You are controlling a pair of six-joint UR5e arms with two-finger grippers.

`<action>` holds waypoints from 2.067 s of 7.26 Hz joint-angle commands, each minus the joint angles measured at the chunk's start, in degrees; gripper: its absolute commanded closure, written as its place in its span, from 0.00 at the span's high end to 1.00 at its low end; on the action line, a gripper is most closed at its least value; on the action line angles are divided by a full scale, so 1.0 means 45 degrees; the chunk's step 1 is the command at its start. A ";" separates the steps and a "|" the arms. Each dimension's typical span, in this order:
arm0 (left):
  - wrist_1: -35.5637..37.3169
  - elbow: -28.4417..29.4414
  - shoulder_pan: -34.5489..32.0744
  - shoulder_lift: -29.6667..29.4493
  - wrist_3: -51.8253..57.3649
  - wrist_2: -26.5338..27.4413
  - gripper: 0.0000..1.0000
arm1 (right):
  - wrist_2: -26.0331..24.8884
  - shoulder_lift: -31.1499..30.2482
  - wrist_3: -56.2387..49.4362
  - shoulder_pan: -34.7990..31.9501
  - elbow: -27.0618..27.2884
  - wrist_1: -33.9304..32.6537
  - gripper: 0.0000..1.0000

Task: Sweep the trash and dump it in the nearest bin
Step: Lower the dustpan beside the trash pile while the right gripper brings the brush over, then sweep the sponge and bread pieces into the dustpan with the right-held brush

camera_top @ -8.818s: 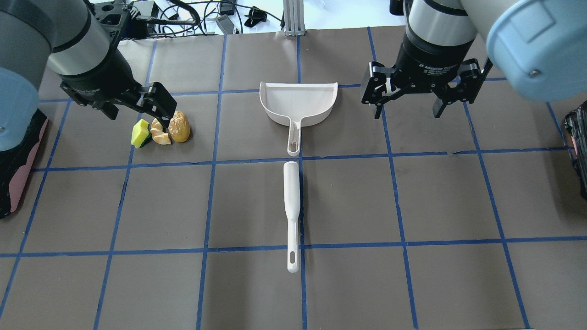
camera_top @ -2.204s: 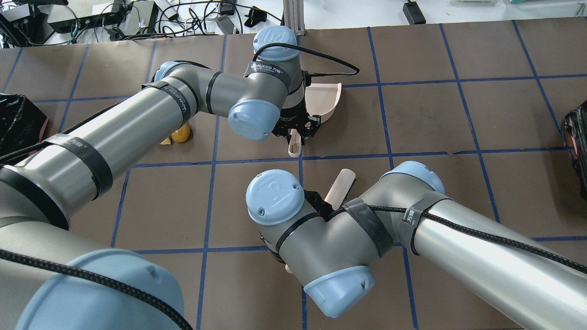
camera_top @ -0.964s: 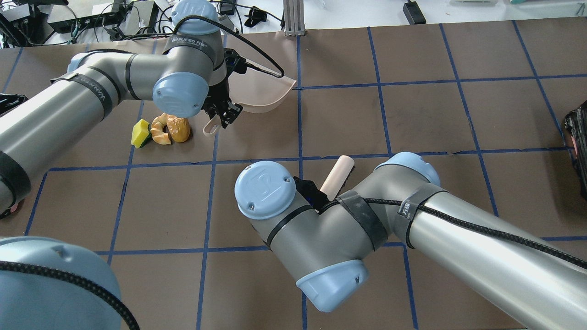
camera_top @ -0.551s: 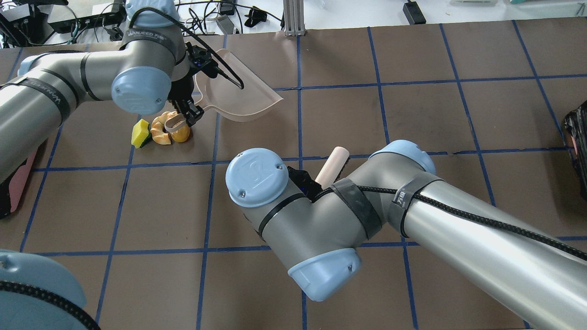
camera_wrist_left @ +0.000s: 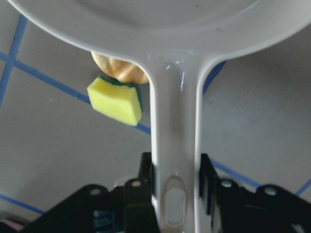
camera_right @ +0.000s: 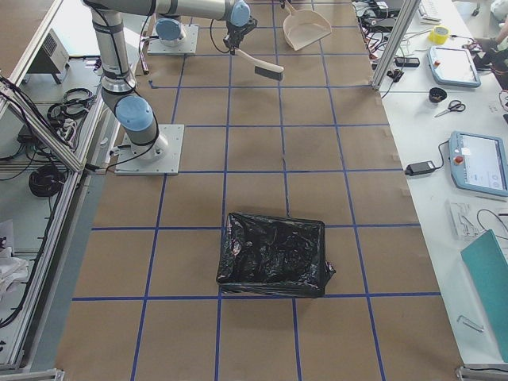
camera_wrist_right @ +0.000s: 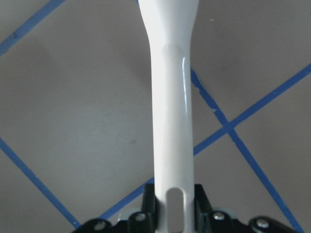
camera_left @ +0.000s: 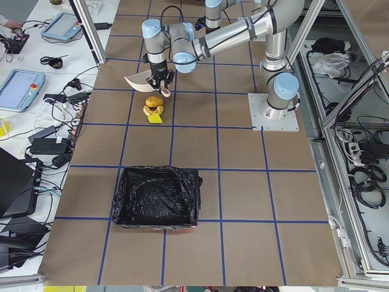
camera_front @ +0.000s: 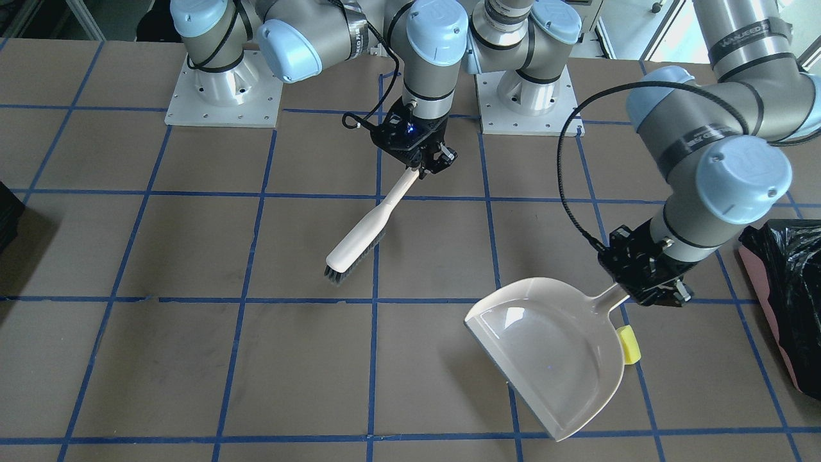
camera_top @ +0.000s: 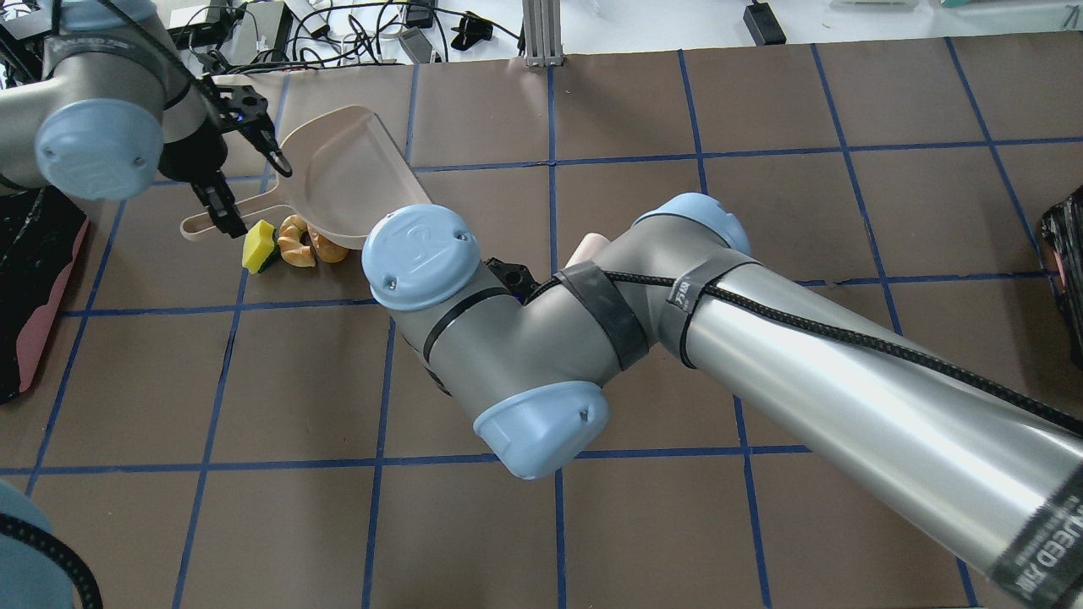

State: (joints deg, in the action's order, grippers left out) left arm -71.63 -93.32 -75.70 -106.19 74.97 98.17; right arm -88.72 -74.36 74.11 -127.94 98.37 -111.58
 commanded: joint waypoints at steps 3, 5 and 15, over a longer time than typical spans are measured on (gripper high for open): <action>0.0019 0.0636 0.2577 -0.0228 0.5166 0.0565 0.00 | 0.0145 0.2359 0.0055 -0.0242 -0.2791 0.0146 0.00; 0.0019 0.1535 0.3419 -0.0717 0.7259 0.1034 0.00 | 0.0555 0.3646 0.0094 -0.0417 -0.4429 0.0127 0.00; 0.1910 0.3514 0.4419 -0.4000 1.0138 0.1036 0.00 | 0.1200 0.7930 0.0797 -0.1842 -1.0375 0.0849 0.00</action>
State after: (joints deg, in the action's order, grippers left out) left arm -64.54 -76.56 -55.83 -123.72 120.72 102.66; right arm -83.42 -39.09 77.70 -135.68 52.10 -107.81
